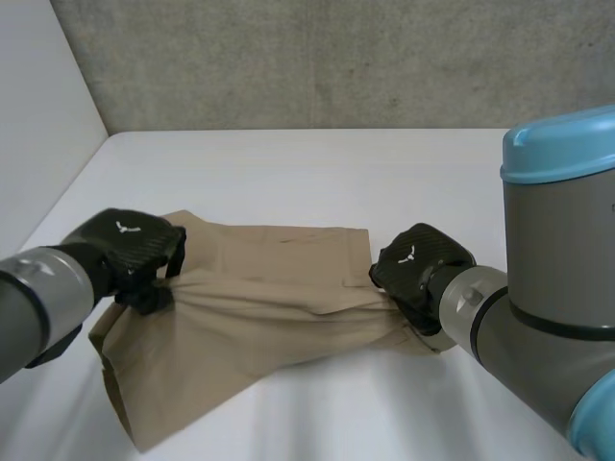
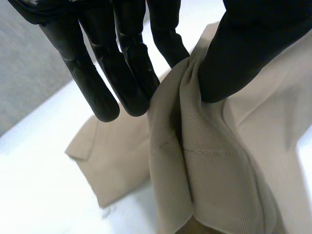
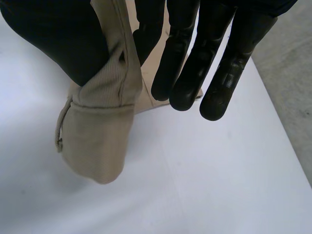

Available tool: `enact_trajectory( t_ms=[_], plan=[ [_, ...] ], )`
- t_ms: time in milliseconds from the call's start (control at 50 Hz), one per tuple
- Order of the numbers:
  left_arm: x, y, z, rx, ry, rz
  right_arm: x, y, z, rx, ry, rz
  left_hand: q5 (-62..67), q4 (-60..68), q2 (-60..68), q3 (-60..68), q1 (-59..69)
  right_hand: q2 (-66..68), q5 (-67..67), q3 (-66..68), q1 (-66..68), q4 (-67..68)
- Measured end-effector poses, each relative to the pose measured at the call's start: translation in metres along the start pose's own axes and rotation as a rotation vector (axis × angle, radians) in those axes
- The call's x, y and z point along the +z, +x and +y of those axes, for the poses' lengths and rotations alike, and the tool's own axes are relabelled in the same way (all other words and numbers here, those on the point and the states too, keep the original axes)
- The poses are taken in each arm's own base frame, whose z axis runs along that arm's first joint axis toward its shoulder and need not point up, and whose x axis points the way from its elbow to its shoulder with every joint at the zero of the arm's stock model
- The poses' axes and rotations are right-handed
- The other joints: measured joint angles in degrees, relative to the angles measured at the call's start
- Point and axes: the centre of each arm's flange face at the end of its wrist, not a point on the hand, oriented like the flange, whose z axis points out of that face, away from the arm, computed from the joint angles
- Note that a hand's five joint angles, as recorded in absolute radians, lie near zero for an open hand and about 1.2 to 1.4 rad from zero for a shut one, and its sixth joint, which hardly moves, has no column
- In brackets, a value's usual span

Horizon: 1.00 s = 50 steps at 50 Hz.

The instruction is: Fold the shorts.

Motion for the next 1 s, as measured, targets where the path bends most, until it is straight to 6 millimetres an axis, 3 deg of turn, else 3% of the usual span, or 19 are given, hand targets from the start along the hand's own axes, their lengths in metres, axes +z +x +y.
enact_trajectory(
  t_ms=[60, 100, 120, 160, 240, 260, 280, 300, 360, 440, 540, 600, 680, 700, 880, 900, 960, 980, 1000],
  plan=[
    [0.022, -0.003, 0.006, 0.065, -0.03, -0.01, 0.008, 0.004, -0.002, -0.017, 0.02, -0.004, 0.0, 0.1, 0.0, 0.1, 0.0, 0.0, 0.0, 0.0, 0.0, 0.0],
    [0.022, -0.003, 0.006, 0.065, -0.03, -0.01, 0.008, 0.004, -0.002, -0.017, 0.02, -0.004, 0.0, 0.1, 0.0, 0.1, 0.0, 0.0, 0.0, 0.0, 0.0, 0.0],
    [0.045, -0.009, 0.002, 0.131, -0.011, -0.046, 0.021, 0.014, -0.012, -0.032, 0.072, 0.043, 0.0, 0.1, 0.0, 0.1, 0.0, 0.0, 0.0, 0.0, 0.0, 0.0],
    [0.056, -0.014, -0.005, 0.159, 0.023, -0.079, 0.03, 0.025, -0.022, -0.037, 0.126, 0.097, 0.0, 0.1, 0.0, 0.2, 0.0, 0.0, 0.0, 0.0, 0.0, 0.0],
    [0.081, -0.042, -0.066, 0.216, 0.308, -0.288, 0.039, 0.07, -0.069, -0.023, 0.366, 0.342, 0.0, 0.2, 0.1, 0.3, 0.0, 0.1, 0.0, 0.5, 0.0, 0.0],
    [0.082, -0.06, -0.112, 0.229, 0.529, -0.437, 0.034, 0.095, -0.095, -0.006, 0.514, 0.486, 0.0, 0.1, 0.1, 0.3, 0.0, 0.1, 0.1, 0.5, 0.0, 0.0],
    [0.082, -0.06, -0.112, 0.229, 0.529, -0.437, 0.034, 0.095, -0.095, -0.006, 0.514, 0.486, 0.0, 0.1, 0.1, 0.3, 0.0, 0.1, 0.1, 0.5, 0.0, 0.0],
    [0.075, -0.073, -0.145, 0.229, 0.694, -0.546, 0.03, 0.106, -0.106, 0.002, 0.577, 0.546, 0.0, 0.1, 0.1, 0.3, 0.0, 0.1, 0.1, 0.5, 0.0, 0.0],
    [0.047, -0.09, -0.195, 0.214, 0.968, -0.723, -0.004, 0.145, -0.148, 0.031, 0.847, 0.79, 0.0, 0.2, 0.1, 0.3, 0.0, 0.1, 0.4, 0.5, 0.0, 0.0],
    [0.021, -0.093, -0.215, 0.203, 1.107, -0.808, -0.021, 0.155, -0.158, 0.038, 0.922, 0.854, 0.0, 0.1, 0.1, 0.3, 0.0, 0.1, 0.8, 0.5, 0.0, 0.0],
    [0.025, -0.082, -0.196, 0.213, 1.052, -0.764, -0.014, 0.146, -0.148, 0.037, 0.857, 0.793, 0.0, 0.2, 0.1, 0.3, 0.0, 0.1, 0.8, 0.5, 0.0, 0.0],
    [0.042, -0.062, -0.156, 0.231, 0.913, -0.667, 0.009, 0.121, -0.122, 0.032, 0.714, 0.665, 0.0, 0.2, 0.1, 0.3, 0.0, 0.1, 0.9, 0.5, 0.0, 0.0],
    [0.052, -0.052, -0.132, 0.236, 0.839, -0.615, 0.02, 0.109, -0.107, 0.029, 0.652, 0.609, 0.0, 0.2, 0.1, 0.3, 0.0, 0.1, 0.9, 0.5, 0.0, 0.0],
    [0.062, -0.039, -0.101, 0.234, 0.752, -0.551, 0.033, 0.095, -0.091, 0.027, 0.588, 0.555, 0.0, 0.2, 0.1, 0.3, 0.0, 0.1, 0.9, 0.5, 0.0, 0.0],
    [0.106, 0.014, 0.007, 0.175, 0.451, -0.32, 0.094, 0.035, -0.02, 0.028, 0.345, 0.348, 0.9, 0.2, 0.1, 0.3, 0.0, 0.1, 0.9, 0.5, 0.0, 0.0],
    [0.113, 0.029, 0.027, 0.172, 0.394, -0.268, 0.103, 0.023, -0.007, 0.03, 0.299, 0.309, 0.9, 0.2, 0.1, 0.3, 0.0, 0.1, 0.9, 0.5, 0.0, 0.0],
    [0.116, 0.043, 0.044, 0.177, 0.345, -0.219, 0.108, 0.013, 0.003, 0.033, 0.258, 0.275, 0.6, -0.1, -0.6, 0.0, -0.4, 0.1, 0.9, 0.5, 0.0, 0.0],
    [0.117, 0.052, 0.053, 0.184, 0.315, -0.188, 0.108, 0.01, 0.007, 0.035, 0.245, 0.263, -8.6, -11.0, -11.1, -10.6, -10.3, 0.1, 0.9, 0.5, 0.0, 0.0],
    [0.117, 0.052, 0.053, 0.184, 0.315, -0.188, 0.108, 0.01, 0.007, 0.035, 0.245, 0.263, -8.6, -11.0, -11.1, -10.6, -10.3, 0.1, 0.9, 0.5, 0.0, 0.0]
  ],
)
